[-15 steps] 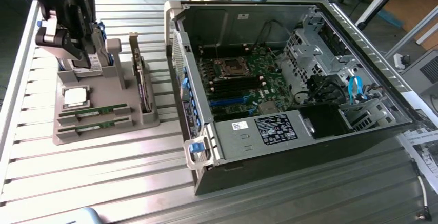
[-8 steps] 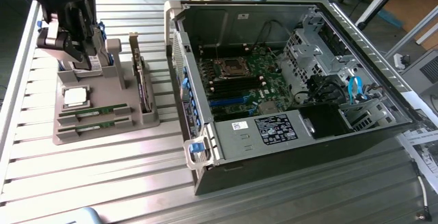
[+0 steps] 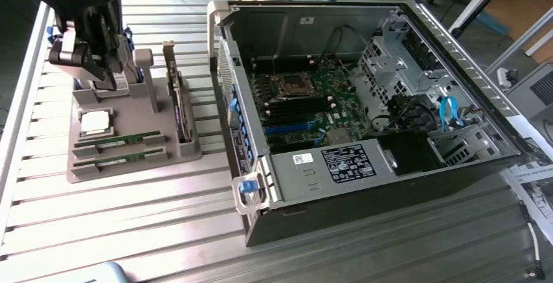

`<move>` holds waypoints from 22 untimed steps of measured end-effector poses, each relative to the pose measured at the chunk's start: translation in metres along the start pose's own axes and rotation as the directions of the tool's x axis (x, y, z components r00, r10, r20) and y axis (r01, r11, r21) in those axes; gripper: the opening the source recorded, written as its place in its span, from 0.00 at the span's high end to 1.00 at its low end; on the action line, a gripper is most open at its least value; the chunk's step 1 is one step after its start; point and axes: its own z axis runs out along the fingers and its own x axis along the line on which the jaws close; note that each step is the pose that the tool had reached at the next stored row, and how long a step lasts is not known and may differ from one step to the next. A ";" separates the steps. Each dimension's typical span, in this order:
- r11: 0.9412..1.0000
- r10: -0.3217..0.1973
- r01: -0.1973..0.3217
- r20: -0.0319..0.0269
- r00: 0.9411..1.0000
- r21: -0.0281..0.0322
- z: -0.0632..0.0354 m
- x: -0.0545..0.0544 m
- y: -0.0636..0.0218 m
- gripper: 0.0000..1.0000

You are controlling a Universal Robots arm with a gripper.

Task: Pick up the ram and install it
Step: 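Pick up the ram and move it above insertion slot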

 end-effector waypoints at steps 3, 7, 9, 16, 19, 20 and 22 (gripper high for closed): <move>1.000 0.000 0.000 0.000 1.000 0.000 0.0016 0.000 -0.0001 0.64; 1.000 0.000 0.000 0.000 1.000 0.000 0.0035 0.000 -0.0001 0.64; 1.000 0.000 0.000 0.000 1.000 0.000 0.0046 0.000 -0.0001 0.64; 1.000 0.000 0.000 0.000 1.000 0.000 0.0080 0.000 -0.0002 0.64; 1.000 0.000 0.000 0.000 1.000 0.000 0.0094 0.000 -0.0002 0.64; 1.000 0.000 0.000 0.000 1.000 0.000 0.0100 0.000 -0.0003 0.64; 1.000 0.000 0.000 0.000 1.000 0.000 0.0111 0.000 -0.0003 0.64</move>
